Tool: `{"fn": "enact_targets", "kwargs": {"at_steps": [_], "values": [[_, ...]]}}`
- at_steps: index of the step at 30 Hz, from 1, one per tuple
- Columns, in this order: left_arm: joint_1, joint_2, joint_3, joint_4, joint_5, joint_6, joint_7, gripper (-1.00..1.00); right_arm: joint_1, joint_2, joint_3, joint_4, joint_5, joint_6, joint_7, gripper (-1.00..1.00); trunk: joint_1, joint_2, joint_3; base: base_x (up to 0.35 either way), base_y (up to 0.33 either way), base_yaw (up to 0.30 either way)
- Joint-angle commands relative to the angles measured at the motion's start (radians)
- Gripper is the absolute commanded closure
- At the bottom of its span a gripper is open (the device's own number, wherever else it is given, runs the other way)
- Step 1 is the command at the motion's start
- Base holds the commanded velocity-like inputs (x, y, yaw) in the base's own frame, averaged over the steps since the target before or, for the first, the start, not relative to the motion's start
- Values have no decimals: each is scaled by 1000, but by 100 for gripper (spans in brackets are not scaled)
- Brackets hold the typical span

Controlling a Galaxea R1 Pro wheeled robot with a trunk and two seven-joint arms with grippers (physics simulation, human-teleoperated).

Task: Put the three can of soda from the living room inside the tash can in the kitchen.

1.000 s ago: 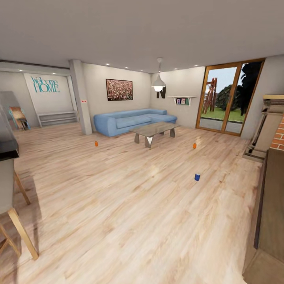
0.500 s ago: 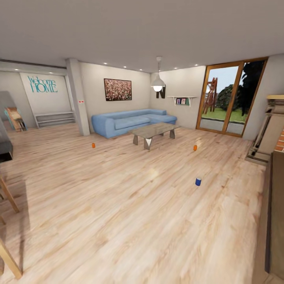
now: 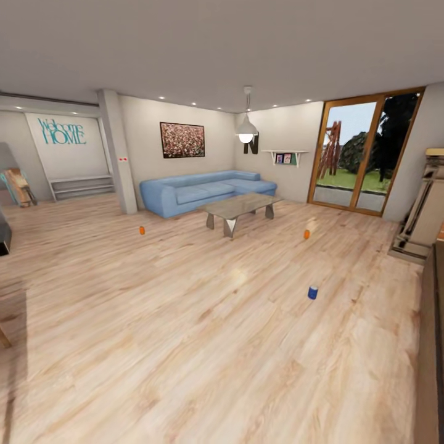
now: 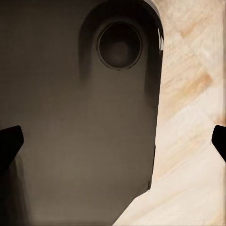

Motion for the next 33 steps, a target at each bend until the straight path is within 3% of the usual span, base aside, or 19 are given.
{"fn": "enact_targets", "kwargs": {"at_steps": [1,21,33], "values": [[0,0,0,0,0,0,0,-100,0,0,0,0,0,0,0,-100,0,0,0,335,-24,0],[0,0,0,0,0,0,0,-100,0,0,0,0,1,-3,-1,-100,0,0,0,335,-2,3],[0,0,0,0,0,1,0,-100,0,0,-1,0,2,-22,-2,-100,0,0,0,335,0,210]]}}
